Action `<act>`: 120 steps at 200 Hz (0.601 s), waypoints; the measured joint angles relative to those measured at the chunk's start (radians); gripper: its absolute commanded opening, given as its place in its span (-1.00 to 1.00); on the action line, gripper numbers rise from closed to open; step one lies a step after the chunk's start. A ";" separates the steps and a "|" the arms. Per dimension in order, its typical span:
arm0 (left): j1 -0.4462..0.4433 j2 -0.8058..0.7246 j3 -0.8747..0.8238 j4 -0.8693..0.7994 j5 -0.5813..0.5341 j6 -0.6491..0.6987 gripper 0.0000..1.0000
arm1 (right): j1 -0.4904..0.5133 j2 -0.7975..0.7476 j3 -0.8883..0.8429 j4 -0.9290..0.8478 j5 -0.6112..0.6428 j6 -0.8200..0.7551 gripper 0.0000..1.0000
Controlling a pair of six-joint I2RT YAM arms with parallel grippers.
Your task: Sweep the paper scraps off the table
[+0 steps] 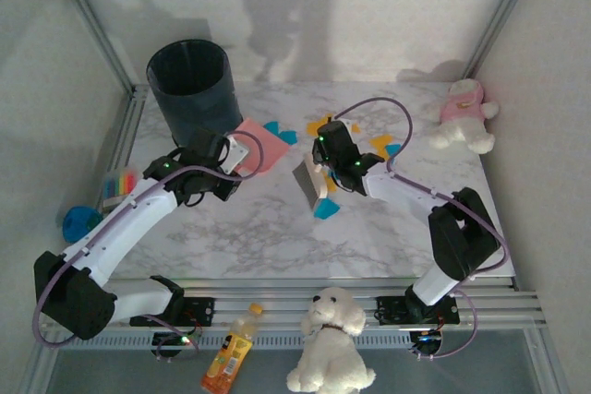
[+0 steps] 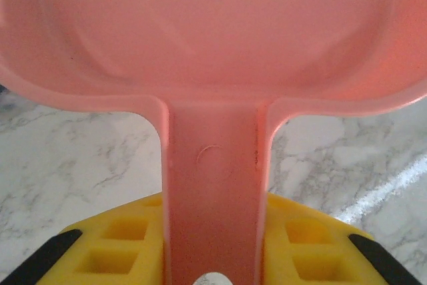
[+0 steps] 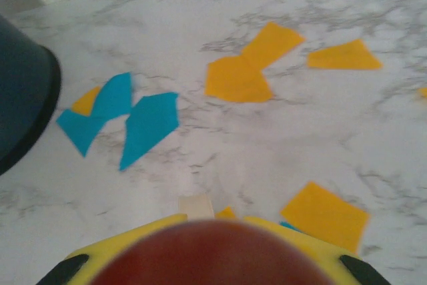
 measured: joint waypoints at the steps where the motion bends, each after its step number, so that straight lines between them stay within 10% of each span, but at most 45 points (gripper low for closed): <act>1: -0.001 0.001 -0.001 0.000 0.001 0.001 -1.00 | 0.000 -0.002 -0.001 -0.003 0.004 0.000 -1.00; 120: -0.050 0.070 -0.023 -0.020 0.088 0.082 -1.00 | -0.002 -0.148 -0.055 -0.024 0.006 -0.071 -1.00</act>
